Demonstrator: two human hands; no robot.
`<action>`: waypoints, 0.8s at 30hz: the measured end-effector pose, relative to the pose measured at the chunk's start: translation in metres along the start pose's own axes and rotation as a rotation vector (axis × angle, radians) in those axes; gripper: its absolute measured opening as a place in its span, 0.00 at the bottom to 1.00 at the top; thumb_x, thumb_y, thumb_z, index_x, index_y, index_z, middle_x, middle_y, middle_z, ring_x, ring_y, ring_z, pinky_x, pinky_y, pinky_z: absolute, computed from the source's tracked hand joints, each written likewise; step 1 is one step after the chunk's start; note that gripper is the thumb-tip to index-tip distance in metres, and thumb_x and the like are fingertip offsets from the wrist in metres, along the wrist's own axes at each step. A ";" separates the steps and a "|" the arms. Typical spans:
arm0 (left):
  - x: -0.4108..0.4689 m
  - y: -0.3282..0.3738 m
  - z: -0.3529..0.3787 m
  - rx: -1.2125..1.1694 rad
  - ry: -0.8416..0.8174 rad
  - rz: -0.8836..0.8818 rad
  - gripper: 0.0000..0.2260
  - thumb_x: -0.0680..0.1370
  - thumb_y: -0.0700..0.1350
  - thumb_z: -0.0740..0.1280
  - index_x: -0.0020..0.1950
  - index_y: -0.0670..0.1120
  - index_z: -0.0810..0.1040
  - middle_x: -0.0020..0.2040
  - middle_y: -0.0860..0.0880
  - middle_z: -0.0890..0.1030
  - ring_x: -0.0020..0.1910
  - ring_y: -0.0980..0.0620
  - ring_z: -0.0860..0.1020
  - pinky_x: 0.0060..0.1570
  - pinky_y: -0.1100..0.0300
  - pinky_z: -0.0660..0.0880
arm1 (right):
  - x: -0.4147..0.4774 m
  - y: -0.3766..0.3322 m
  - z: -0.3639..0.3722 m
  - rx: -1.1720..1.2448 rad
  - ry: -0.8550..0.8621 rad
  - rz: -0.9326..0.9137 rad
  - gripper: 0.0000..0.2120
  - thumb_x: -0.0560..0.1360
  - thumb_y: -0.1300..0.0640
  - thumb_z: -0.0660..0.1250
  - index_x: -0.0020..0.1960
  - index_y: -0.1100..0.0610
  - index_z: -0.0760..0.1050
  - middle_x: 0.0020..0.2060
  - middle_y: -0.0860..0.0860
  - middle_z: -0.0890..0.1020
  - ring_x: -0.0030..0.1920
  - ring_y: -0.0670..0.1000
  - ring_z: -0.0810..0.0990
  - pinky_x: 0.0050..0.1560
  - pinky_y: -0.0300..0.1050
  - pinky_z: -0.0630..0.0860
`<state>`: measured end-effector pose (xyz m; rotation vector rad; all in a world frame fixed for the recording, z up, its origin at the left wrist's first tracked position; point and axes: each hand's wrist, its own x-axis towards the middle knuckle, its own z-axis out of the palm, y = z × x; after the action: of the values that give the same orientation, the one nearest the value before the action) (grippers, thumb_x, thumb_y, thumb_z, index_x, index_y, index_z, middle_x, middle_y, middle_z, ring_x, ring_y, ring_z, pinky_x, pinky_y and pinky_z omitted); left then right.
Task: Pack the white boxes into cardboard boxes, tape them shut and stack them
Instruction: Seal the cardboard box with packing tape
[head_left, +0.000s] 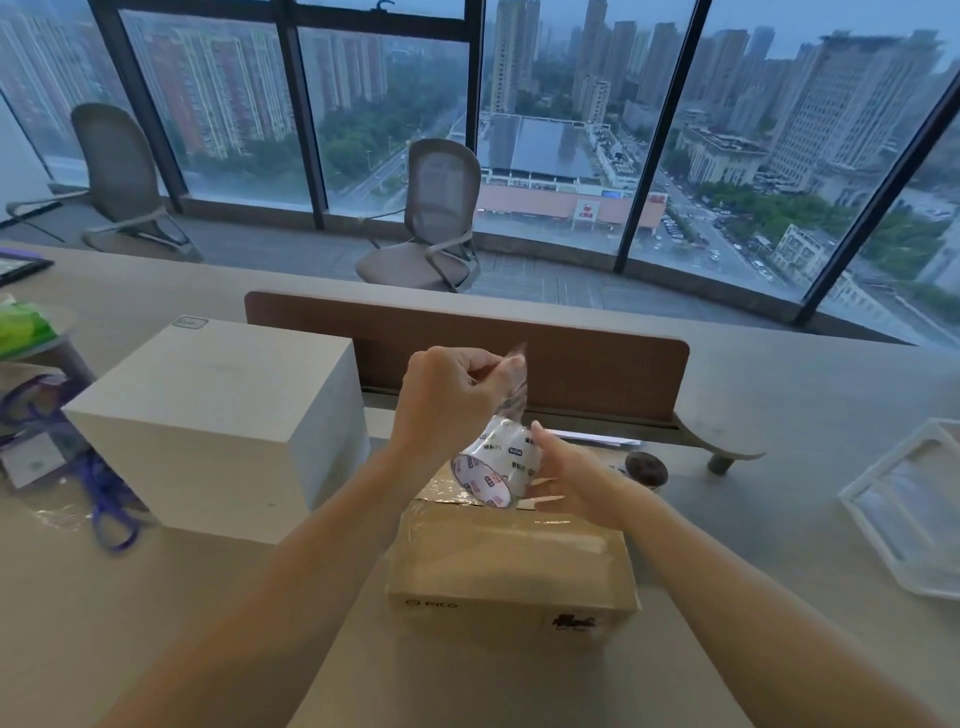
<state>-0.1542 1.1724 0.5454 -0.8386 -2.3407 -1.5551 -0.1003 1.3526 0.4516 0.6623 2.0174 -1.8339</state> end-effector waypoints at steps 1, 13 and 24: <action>0.001 0.000 0.000 -0.009 0.008 -0.008 0.10 0.78 0.53 0.70 0.44 0.50 0.87 0.30 0.55 0.83 0.29 0.52 0.80 0.29 0.51 0.77 | 0.002 0.001 0.004 0.023 -0.008 -0.009 0.30 0.79 0.32 0.54 0.61 0.55 0.77 0.54 0.56 0.84 0.56 0.56 0.82 0.63 0.55 0.74; 0.003 -0.031 -0.030 -0.075 0.125 -0.127 0.08 0.78 0.51 0.71 0.39 0.55 0.82 0.30 0.58 0.82 0.30 0.58 0.82 0.30 0.63 0.79 | 0.022 -0.002 0.040 -0.027 -0.026 -0.316 0.13 0.80 0.51 0.65 0.55 0.60 0.81 0.48 0.52 0.83 0.50 0.53 0.77 0.56 0.50 0.71; -0.044 -0.123 -0.025 -0.762 0.207 -0.884 0.10 0.79 0.49 0.69 0.48 0.42 0.85 0.45 0.46 0.86 0.47 0.46 0.82 0.53 0.51 0.80 | 0.019 -0.018 0.009 -0.633 0.101 -0.455 0.09 0.82 0.48 0.60 0.50 0.50 0.77 0.40 0.49 0.81 0.41 0.49 0.77 0.47 0.54 0.76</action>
<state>-0.1905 1.1007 0.4398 0.3808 -2.0232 -2.7797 -0.1268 1.3445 0.4557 0.1156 2.7839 -1.2265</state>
